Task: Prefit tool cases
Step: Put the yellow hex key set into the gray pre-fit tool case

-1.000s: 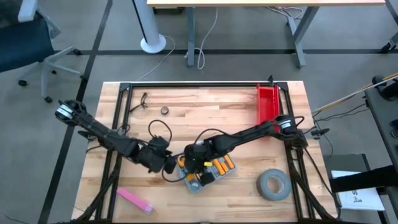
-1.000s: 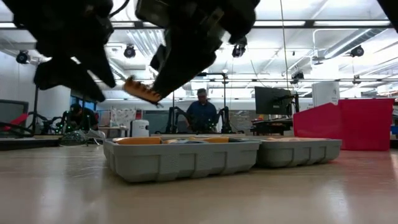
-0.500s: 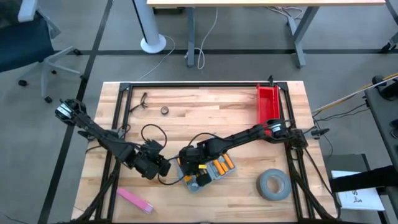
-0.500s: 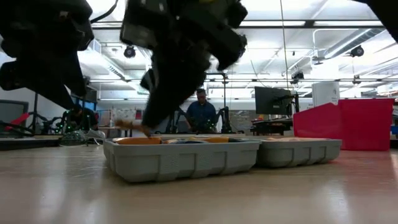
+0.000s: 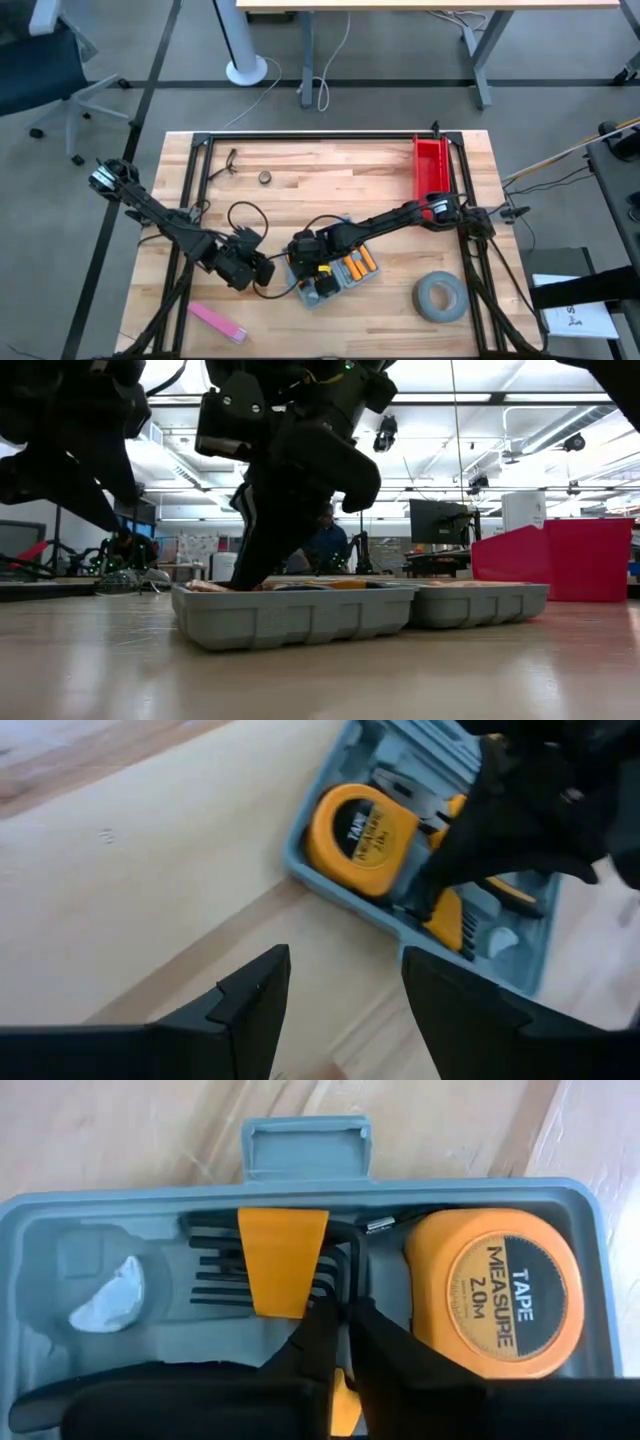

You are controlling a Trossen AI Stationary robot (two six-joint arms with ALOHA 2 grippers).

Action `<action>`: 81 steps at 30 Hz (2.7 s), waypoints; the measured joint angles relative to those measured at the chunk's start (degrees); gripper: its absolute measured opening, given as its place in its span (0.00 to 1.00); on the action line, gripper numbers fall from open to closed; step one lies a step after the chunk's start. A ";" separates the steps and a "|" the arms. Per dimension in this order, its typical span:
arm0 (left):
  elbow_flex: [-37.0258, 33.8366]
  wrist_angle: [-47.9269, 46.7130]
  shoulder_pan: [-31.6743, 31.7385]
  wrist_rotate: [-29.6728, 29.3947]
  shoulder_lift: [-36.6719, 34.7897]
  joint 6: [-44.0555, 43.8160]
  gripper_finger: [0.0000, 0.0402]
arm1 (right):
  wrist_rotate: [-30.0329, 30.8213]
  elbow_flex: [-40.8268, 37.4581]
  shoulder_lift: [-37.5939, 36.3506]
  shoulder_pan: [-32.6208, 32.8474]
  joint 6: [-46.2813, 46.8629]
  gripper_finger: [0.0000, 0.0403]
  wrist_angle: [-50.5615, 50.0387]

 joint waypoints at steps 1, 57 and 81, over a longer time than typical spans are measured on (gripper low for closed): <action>0.00 0.46 -0.08 0.05 0.00 0.29 0.51 | 0.02 0.00 0.00 0.00 -0.04 0.05 -0.15; 0.00 -7.53 -6.39 1.45 -10.76 3.95 0.51 | -5.65 0.00 4.04 0.24 3.36 0.16 4.36; 0.00 -6.58 -6.55 1.44 -10.43 3.64 0.51 | -3.75 -2.46 -0.15 -1.67 3.44 0.08 1.03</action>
